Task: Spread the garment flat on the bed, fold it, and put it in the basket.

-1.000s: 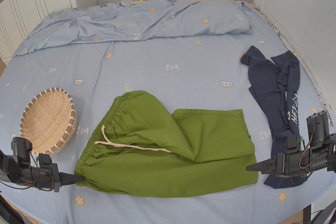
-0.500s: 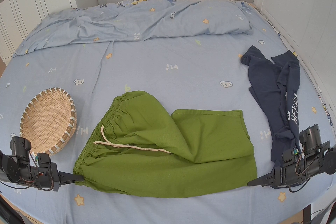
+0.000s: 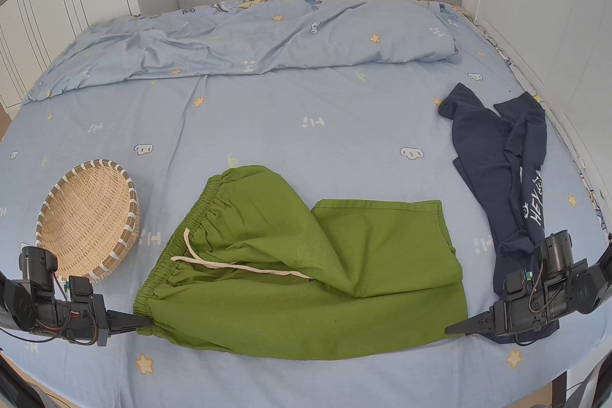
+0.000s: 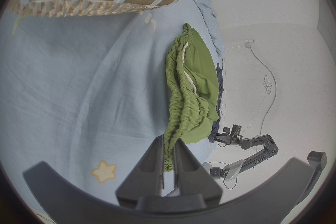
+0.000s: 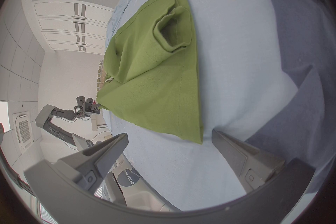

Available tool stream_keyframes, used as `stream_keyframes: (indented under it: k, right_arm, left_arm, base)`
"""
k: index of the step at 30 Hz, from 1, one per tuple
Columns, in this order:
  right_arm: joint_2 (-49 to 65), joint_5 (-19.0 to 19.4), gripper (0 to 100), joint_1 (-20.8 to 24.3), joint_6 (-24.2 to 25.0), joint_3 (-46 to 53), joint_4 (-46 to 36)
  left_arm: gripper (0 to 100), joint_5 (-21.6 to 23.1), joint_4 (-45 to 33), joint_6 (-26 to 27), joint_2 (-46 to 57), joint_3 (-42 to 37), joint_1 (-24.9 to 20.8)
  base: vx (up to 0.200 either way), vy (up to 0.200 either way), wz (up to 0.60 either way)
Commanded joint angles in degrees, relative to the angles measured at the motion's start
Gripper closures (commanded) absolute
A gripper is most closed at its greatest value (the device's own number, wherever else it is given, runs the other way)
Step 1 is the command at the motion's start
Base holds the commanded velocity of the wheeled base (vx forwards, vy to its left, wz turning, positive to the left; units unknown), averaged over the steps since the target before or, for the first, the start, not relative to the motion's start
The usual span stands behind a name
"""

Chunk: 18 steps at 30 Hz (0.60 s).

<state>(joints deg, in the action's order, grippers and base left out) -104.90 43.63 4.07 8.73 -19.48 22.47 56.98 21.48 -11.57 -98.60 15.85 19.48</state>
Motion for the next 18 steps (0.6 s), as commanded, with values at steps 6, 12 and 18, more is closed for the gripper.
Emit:
stream_keyframes:
  k: [6,12,18]
  right_arm:
    - [-5.05,0.67,0,0.41,-0.03,-0.91,2.05]
    - [-6.55,3.48,0,0.5,0.15,-1.53,2.32]
    - [-6.63,4.36,0,0.5,0.15,-1.79,2.32]
  left_arm:
    - [100,0.06,0.05,-0.03,-0.1,0.15,-0.06]
    - [100,0.06,0.05,-0.03,-0.1,0.15,-0.06]
    - [100,0.06,0.05,-0.03,-0.19,0.24,-0.06]
  base:
    - [0.0,0.0,0.0]
    - [0.0,0.0,0.0]
    - [0.0,0.0,0.0]
